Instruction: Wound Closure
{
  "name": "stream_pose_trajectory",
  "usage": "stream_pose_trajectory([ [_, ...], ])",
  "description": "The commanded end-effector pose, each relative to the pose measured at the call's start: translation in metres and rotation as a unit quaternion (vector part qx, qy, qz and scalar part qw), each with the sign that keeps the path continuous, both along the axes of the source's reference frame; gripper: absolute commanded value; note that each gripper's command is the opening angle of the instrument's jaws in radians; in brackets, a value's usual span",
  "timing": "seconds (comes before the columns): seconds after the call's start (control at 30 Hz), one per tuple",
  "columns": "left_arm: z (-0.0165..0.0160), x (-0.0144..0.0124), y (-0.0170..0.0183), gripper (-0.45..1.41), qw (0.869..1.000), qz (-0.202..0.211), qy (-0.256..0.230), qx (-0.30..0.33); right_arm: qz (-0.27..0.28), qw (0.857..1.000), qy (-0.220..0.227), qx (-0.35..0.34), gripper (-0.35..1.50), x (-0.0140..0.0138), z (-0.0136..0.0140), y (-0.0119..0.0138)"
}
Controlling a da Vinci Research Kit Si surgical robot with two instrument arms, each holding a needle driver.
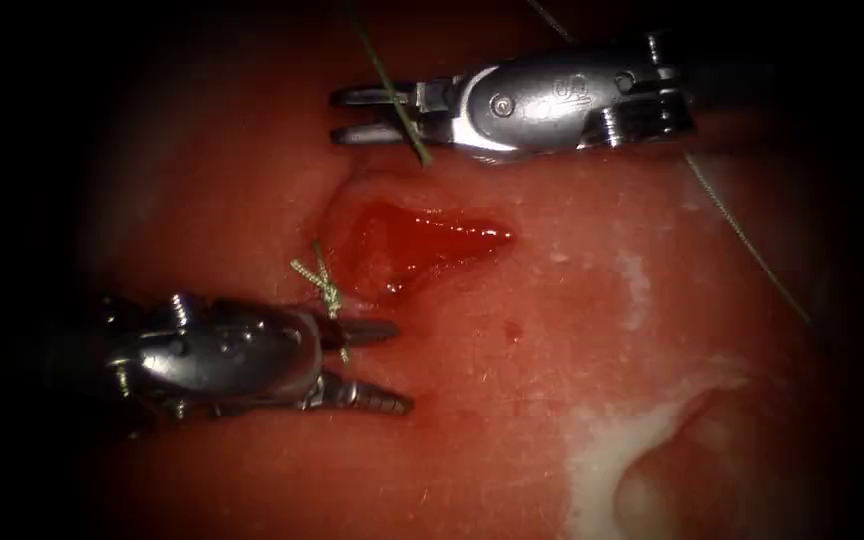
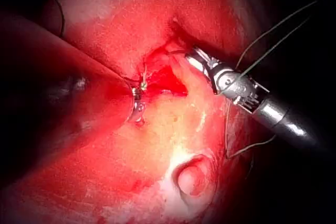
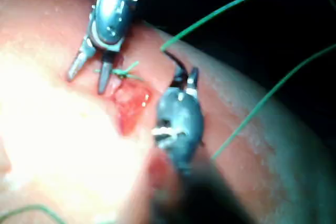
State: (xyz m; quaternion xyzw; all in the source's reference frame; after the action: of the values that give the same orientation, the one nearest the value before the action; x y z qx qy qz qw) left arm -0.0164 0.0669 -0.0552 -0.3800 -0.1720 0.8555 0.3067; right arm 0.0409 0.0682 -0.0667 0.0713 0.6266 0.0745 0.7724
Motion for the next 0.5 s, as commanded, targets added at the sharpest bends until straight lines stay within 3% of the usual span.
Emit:
stream_pose_trajectory([
  [0.03, 0.0005, -0.0005, -0.0004, 0.62, 1.000, 0.001, 0.000, 0.001, -0.001, 1.000, -0.006, 0.017, -0.35, 0.0013, 0.0005, 0.0000],
  [0.23, 0.0005, -0.0004, -0.0005, 0.63, 1.000, 0.002, 0.001, 0.001, -0.040, 0.987, -0.023, 0.153, -0.35, 0.0031, 0.0016, 0.0000],
  [0.5, 0.0004, -0.0004, -0.0006, 0.63, 1.000, 0.002, 0.001, 0.001, -0.055, 0.973, -0.042, 0.222, -0.35, 0.0043, 0.0022, 0.0013],
])
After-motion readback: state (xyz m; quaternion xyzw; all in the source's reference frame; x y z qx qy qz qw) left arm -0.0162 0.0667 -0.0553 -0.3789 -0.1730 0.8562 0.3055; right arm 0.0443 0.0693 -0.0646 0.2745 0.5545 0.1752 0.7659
